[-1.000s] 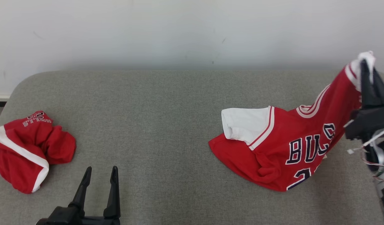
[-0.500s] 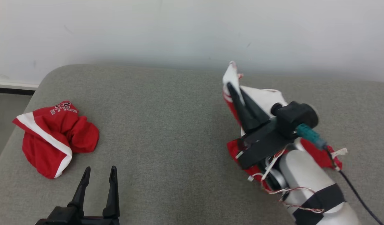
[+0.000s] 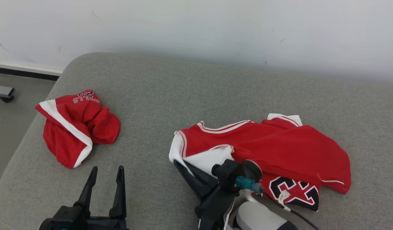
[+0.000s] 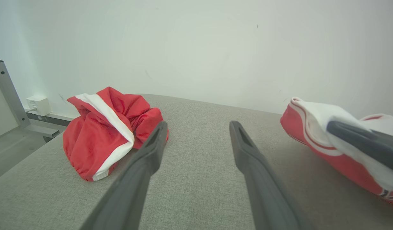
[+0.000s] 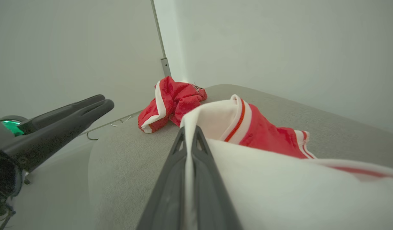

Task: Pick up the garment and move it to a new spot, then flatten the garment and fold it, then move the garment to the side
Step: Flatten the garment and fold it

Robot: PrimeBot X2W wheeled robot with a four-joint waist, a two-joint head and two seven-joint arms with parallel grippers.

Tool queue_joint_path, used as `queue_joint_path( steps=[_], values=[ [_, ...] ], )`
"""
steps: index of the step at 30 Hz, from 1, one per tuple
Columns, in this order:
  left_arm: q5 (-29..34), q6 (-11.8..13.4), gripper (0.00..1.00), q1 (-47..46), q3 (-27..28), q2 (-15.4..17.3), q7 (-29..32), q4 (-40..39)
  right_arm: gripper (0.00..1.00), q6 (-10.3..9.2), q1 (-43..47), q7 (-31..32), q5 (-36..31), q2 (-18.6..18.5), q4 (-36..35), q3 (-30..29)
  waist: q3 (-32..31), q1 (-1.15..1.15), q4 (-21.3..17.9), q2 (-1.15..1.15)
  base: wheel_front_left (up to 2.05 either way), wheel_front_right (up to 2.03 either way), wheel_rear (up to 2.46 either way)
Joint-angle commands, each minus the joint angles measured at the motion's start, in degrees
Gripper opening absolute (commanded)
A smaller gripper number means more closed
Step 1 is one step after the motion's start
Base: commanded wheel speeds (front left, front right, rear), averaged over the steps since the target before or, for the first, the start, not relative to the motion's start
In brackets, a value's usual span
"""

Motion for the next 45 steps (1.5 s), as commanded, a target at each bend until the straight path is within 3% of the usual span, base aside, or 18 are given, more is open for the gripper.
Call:
queue_joint_path(
  steps=[1, 3, 4, 5, 6, 9, 13, 21, 22, 23, 32, 37, 45],
  values=[
    [-0.20, 0.09, 1.00, -0.87, -0.04, -0.13, -0.19, 0.19, 0.00, -0.13, 0.68, -0.36, 2.36, 0.07, 0.19, 2.52, 0.31, 0.00, 0.57, 0.00, 0.00, 0.00, 0.00],
    [-0.27, 0.09, 1.00, -0.97, -0.07, -0.19, -0.19, 0.35, 0.00, -0.13, 1.12, -0.55, 5.12, 0.10, 0.79, 5.86, 0.43, 0.00, 0.75, 0.00, 0.00, 0.00, 0.00],
    [-0.30, 0.09, 1.00, -0.96, -0.05, -0.21, -0.19, 0.45, 0.20, -0.13, 1.24, -0.61, 6.11, 0.10, 1.14, 7.37, 0.49, 0.00, 0.79, 0.00, 0.00, 0.00, 0.00],
    [-0.36, 0.09, 1.00, -1.03, -0.06, -0.23, -0.19, 0.56, 0.67, -0.13, 1.21, -0.67, 7.07, 0.10, 1.47, 8.51, 0.54, 0.00, 0.81, 0.00, 0.00, 0.00, 0.00],
    [-0.41, 0.09, 1.00, -1.13, -0.06, -0.24, -0.19, 0.59, 1.00, -0.13, 1.09, -0.73, 8.01, 0.11, 1.75, 9.56, 0.59, 0.00, 0.78, 0.00, 0.00, 0.00, 0.00],
    [-0.54, 0.09, 1.00, -1.18, 0.31, -0.28, -0.19, 0.70, 1.00, -0.13, -0.42, -0.79, 9.47, 0.10, 2.42, 10.93, 0.69, 0.00, 0.09, 0.00, 0.00, 0.00, 0.00],
    [-0.27, 0.09, 1.00, -0.76, 0.72, -0.32, -0.19, 0.62, 1.00, -0.13, -1.58, -0.70, 10.17, 0.12, 1.45, 7.58, 0.51, 0.00, -1.50, 0.00, 0.00, 0.00, 0.00],
    [0.39, 0.09, 1.00, 0.13, 2.07, -0.28, -0.19, 0.01, 1.00, -0.13, 0.48, -0.70, 0.92, -0.84, -1.26, -8.97, -0.30, 0.00, -5.02, 0.00, 0.00, 0.00, 0.00],
    [0.52, 0.09, 1.00, 0.49, 2.40, -0.12, -0.19, -0.22, 1.00, -0.13, 2.16, -0.70, -1.43, -2.10, -3.16, -13.59, -0.50, 0.00, -5.87, 0.00, 0.00, 0.00, 0.00],
    [0.52, 0.09, 1.00, 0.49, 2.40, -0.12, -0.19, -0.22, 1.00, -0.13, 2.16, -0.70, -1.43, -2.10, -3.16, -13.59, -0.50, 0.00, -5.87, 0.00, 0.00, 0.00, 0.00],
    [1.35, 0.09, 1.00, 2.20, 4.51, 0.10, -0.19, -1.55, 1.00, -0.13, 13.59, -0.70, -8.77, -5.32, -12.50, -31.22, -1.64, 0.00, -9.23, 0.00, 0.00, 0.00, 0.00],
    [1.66, 0.09, 1.00, 3.45, 5.67, 0.32, -0.19, -2.54, 1.00, -0.13, 20.11, -0.70, -11.14, -5.40, -16.63, -37.68, -2.02, 0.00, -10.75, 0.00, 0.00, 0.00, 0.00],
    [2.13, 0.08, 1.00, 4.70, 6.18, 0.44, -0.19, -3.19, 1.00, -0.13, 28.80, -0.71, -12.43, -4.25, -21.21, -43.03, -2.41, 0.00, -11.95, 0.00, 0.00, 0.00, 0.00]
  ],
)
